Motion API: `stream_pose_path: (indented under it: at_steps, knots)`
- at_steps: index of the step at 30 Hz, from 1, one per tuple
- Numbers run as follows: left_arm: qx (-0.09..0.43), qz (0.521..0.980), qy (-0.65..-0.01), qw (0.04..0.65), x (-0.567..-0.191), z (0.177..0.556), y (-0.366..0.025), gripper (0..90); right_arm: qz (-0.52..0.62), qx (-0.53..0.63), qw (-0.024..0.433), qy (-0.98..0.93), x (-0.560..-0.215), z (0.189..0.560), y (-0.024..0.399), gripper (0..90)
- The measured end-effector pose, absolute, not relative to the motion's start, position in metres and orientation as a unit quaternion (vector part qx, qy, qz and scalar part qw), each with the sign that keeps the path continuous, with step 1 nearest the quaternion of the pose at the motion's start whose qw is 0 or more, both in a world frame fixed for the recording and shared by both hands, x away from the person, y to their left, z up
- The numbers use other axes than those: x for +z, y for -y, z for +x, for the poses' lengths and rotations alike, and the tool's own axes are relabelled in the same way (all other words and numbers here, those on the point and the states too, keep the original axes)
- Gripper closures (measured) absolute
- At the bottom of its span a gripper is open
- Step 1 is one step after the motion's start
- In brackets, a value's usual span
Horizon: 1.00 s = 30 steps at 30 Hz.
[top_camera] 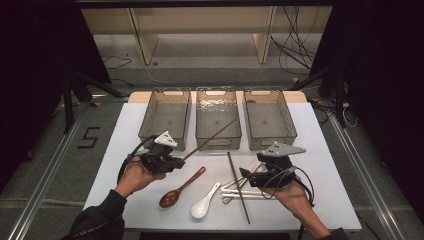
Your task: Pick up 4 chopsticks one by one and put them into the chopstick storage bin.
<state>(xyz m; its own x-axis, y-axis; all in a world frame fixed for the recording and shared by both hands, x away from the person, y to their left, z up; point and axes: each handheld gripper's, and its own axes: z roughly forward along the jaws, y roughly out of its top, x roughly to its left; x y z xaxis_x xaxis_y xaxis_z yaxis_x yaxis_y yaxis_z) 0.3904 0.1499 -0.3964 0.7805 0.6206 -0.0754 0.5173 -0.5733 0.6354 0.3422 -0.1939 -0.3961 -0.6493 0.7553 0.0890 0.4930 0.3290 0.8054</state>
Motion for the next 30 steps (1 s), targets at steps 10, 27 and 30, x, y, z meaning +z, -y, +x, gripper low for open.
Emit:
stream_pose_path:
  at_steps: [10,27,30]
  knots:
    - [0.088,0.864,-0.356,0.346,-0.391,0.4,-0.161,83.3,0.402,0.44,0.163,-0.787,-0.398,0.334,0.202,22.6]
    - [0.121,0.811,-0.44,0.367,-0.375,0.443,-0.203,83.3,0.409,0.423,0.156,-0.793,-0.403,0.327,0.205,21.3]
    - [0.128,0.803,-0.454,0.364,-0.372,0.454,-0.207,83.4,0.407,0.424,0.157,-0.794,-0.403,0.326,0.205,21.3]
